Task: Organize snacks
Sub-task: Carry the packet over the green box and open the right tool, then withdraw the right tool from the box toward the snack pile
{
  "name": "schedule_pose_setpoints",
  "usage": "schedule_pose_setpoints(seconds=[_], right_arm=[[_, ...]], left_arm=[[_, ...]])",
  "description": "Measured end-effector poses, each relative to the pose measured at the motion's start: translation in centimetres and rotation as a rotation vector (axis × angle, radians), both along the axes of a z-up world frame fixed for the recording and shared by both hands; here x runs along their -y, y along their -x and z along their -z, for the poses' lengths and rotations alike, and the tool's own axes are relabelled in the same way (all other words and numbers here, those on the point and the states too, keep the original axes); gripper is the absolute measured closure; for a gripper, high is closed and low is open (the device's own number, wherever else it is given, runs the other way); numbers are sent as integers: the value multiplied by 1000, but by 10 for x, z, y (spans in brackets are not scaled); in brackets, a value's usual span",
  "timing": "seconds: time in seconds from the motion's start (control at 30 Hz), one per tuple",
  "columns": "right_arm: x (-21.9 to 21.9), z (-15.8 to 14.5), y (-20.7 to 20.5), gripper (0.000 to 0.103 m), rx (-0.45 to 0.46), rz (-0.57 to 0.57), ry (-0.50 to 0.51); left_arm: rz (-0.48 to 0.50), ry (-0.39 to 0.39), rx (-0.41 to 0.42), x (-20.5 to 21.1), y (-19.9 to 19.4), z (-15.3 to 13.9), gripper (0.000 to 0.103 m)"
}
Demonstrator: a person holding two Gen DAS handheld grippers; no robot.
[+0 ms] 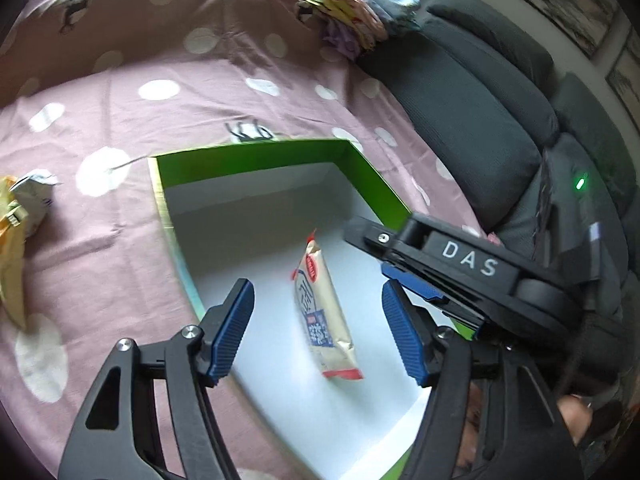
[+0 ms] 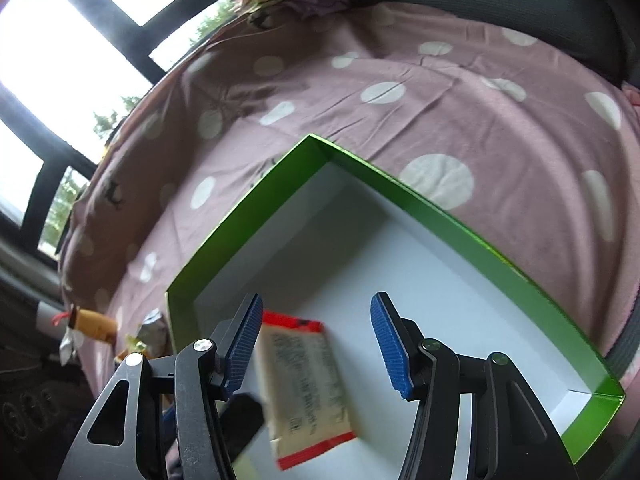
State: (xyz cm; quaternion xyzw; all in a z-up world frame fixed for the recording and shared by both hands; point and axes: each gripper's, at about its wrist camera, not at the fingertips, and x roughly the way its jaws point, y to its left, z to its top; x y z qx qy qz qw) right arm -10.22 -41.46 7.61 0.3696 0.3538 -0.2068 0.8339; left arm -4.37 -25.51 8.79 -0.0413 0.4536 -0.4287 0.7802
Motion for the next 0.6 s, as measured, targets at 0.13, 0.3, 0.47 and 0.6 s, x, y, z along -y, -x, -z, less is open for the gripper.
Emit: schedule_pose_setpoints(seconds=[0.13,0.3,0.47,0.6], right_arm=[[-6,-2,-9,45,-2,-15,43],[-32,-5,-28,36,-15,-102,129],[-54,-4,-42,35,-15,-180,139],[-70,-5,-48,35,-13,-206,174]], left_arm=[[-83,-4,19,-30,-9,-10,31],[-204,-3,53,-72,-14,-19,30],[-346,-45,79,-116,-20,-19,29],[-454,-54,51,-149,-31,-13,28]])
